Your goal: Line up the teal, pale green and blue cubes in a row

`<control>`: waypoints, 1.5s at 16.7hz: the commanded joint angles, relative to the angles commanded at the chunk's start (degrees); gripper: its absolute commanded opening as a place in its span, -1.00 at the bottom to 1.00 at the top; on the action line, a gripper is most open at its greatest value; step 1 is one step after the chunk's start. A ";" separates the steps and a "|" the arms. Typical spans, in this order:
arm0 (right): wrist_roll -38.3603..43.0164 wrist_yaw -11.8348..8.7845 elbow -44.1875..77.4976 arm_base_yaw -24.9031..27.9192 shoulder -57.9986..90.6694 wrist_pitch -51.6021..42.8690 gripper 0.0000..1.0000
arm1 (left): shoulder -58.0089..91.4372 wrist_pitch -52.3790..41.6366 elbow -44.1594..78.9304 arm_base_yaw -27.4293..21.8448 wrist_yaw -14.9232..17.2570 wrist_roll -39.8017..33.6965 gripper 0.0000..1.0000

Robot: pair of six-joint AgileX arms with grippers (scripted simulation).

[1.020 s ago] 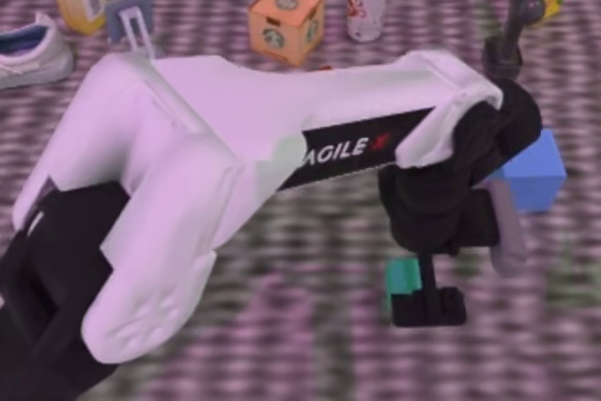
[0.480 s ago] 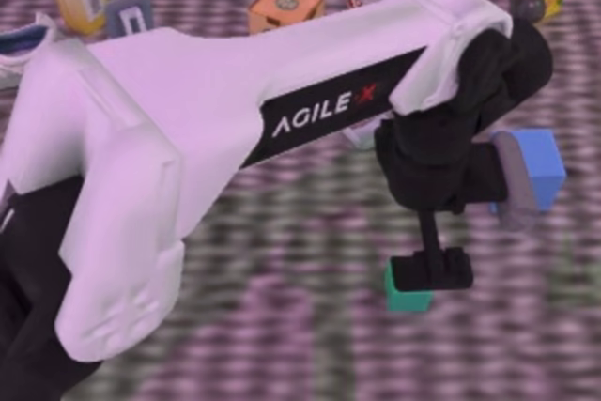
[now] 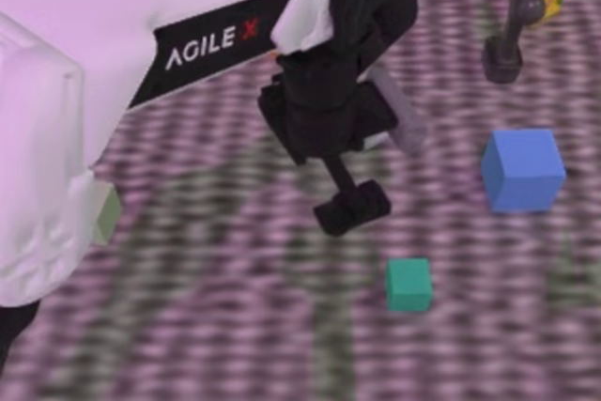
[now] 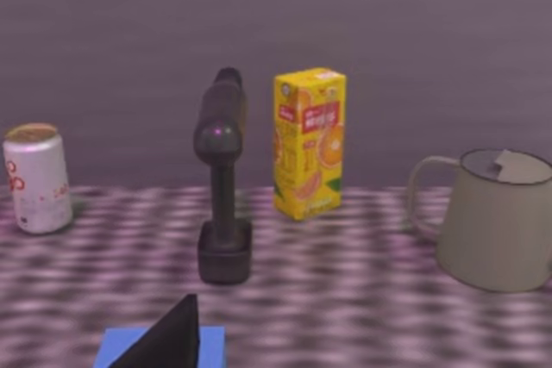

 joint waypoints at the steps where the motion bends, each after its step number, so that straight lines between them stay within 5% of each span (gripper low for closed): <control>1: 0.00 0.00 0.00 0.00 0.00 0.00 1.00 | -1.48 0.90 -2.64 3.60 -0.06 -2.40 1.00; 6: 0.00 0.00 0.00 0.00 0.00 0.00 1.00 | -9.37 5.65 -16.80 23.80 -0.49 -14.98 1.00; 10: 0.00 0.00 0.00 0.00 0.00 0.00 1.00 | -14.26 8.73 -24.42 33.20 -0.75 -22.00 1.00; 17: 0.00 0.00 0.00 0.00 0.00 0.00 1.00 | -14.41 9.95 -25.72 34.15 -0.77 -22.90 1.00; 25: 0.00 0.00 0.00 0.00 0.00 0.00 1.00 | -8.07 24.81 -34.11 34.34 -0.72 -22.77 1.00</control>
